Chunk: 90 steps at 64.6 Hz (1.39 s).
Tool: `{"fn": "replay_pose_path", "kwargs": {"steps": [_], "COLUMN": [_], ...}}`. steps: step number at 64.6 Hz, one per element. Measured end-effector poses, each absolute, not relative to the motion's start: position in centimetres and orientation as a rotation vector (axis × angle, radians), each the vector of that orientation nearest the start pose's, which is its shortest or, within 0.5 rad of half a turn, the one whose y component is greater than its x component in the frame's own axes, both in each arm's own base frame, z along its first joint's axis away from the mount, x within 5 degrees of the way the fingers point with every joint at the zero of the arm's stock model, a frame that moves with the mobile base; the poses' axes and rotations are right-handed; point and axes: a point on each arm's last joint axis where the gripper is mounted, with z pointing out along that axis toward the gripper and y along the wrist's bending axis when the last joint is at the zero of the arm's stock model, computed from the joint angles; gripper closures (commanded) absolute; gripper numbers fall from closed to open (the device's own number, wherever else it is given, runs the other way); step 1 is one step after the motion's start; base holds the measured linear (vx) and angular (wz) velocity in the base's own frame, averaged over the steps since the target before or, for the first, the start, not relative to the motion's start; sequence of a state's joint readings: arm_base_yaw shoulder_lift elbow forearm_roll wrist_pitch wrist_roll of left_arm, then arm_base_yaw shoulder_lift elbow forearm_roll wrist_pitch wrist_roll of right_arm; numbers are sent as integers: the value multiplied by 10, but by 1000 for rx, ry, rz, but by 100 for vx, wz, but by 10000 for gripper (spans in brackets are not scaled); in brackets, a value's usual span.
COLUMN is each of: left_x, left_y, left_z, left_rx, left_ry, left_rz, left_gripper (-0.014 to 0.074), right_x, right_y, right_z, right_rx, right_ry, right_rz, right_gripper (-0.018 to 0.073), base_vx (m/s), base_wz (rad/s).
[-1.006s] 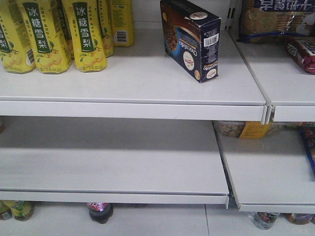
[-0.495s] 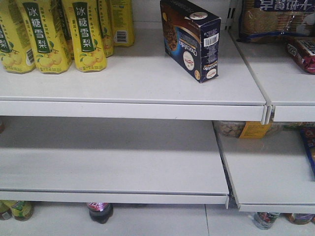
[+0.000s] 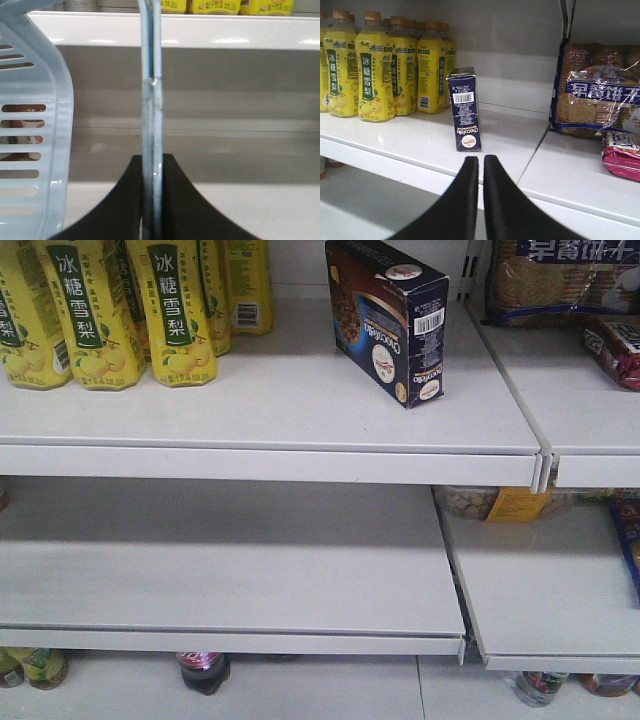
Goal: Left arm holds basket, right arm returns cookies
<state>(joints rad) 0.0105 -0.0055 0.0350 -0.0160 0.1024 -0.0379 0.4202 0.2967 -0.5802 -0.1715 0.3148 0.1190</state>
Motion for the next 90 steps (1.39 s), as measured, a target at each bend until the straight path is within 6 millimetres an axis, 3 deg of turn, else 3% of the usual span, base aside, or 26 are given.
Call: {"fn": "replay_pose_path", "kwargs": {"steps": [61, 74, 90], "left_x": [57, 57, 57], "left_y": [0, 0, 0], "left_z": [192, 192, 192], "left_rx": [-49, -49, -49], "left_ry": [1615, 1615, 1615], "left_rz": [-33, -33, -33], "left_gripper": [596, 596, 596], "right_x": [55, 55, 57], "right_y": [19, 17, 7], "right_z": [359, 361, 368], "right_rx": [-309, -321, -179], "right_ry": [1484, 1455, 1399], "right_rz": [259, 188, 32], "right_gripper": [565, 565, 565], "base_vx": [0, 0, 0], "base_wz": [0, 0, 0]}}
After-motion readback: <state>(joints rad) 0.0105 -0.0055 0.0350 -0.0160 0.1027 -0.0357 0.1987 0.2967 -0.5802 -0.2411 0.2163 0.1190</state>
